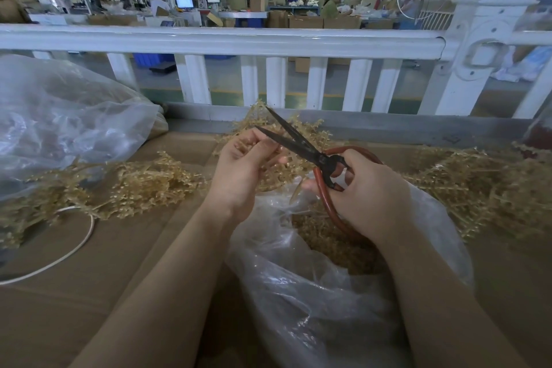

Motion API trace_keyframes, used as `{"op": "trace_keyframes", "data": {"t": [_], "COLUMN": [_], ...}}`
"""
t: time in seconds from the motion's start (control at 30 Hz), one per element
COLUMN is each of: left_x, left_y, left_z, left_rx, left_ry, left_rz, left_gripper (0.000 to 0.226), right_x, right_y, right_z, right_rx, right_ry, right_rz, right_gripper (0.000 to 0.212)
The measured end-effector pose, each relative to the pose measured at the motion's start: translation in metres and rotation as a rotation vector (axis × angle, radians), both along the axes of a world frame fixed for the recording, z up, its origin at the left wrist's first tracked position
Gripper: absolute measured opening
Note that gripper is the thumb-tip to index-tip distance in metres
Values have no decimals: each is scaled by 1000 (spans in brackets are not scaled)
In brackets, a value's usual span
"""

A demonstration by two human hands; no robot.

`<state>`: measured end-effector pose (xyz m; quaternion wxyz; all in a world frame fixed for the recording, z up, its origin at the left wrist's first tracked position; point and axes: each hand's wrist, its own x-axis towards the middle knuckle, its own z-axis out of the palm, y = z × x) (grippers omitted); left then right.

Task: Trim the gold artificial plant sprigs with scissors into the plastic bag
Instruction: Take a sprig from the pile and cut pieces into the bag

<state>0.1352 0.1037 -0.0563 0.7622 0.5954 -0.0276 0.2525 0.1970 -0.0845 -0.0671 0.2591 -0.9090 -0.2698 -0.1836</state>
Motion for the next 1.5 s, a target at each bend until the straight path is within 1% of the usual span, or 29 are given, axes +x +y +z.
{"op": "trace_keyframes", "data": {"t": [0.1, 0.17, 0.23, 0.4, 0.57, 0.67, 0.73, 0.83, 0.87, 1.1, 1.23, 1.33, 1.5], "left_x": [1, 1, 2, 0, -2, -1, 0, 0, 0, 0, -1, -2, -3], "left_y": [1, 0, -1, -4, -6, -7, -10, -14, -15, -16, -17, -16, -17], "left_z": [0, 0, 0, 1, 3, 2, 2, 2, 3, 3, 4, 6, 8], "left_rx": [24, 73, 106, 147, 183, 163, 137, 116, 112, 78, 52, 53, 49], "left_ry": [14, 13, 0, -21, -19, 6, 13, -4, -8, -22, -35, -35, -27], "left_rz": [11, 24, 33, 51, 51, 75, 72, 43, 34, -2, -35, -38, -42], "left_gripper": [13, 8, 6, 18, 18, 15, 16, 22, 22, 18, 20, 20, 20], "right_x": [0, -1, 0, 2, 2, 1, 0, -1, -2, -1, -2, -2, -1], "right_y": [0, 0, 0, 1, 2, 2, 2, 3, 3, 3, 2, 2, 3], "right_z": [-1, 0, 1, 1, 1, 1, 1, 1, 1, 0, 1, 2, 1], "right_rx": [31, 52, 48, -14, -13, -14, -13, 8, 18, 44, 73, 95, 107], "right_ry": [-6, -31, -45, -64, -87, -67, -66, -50, -43, -29, 12, 4, 19], "right_rz": [5, -4, -14, -46, -58, -41, -34, -38, -36, 2, 26, 43, 30], "right_gripper": [56, 64, 65, 68, 62, 55, 58, 71, 72, 65, 69, 72, 67]}}
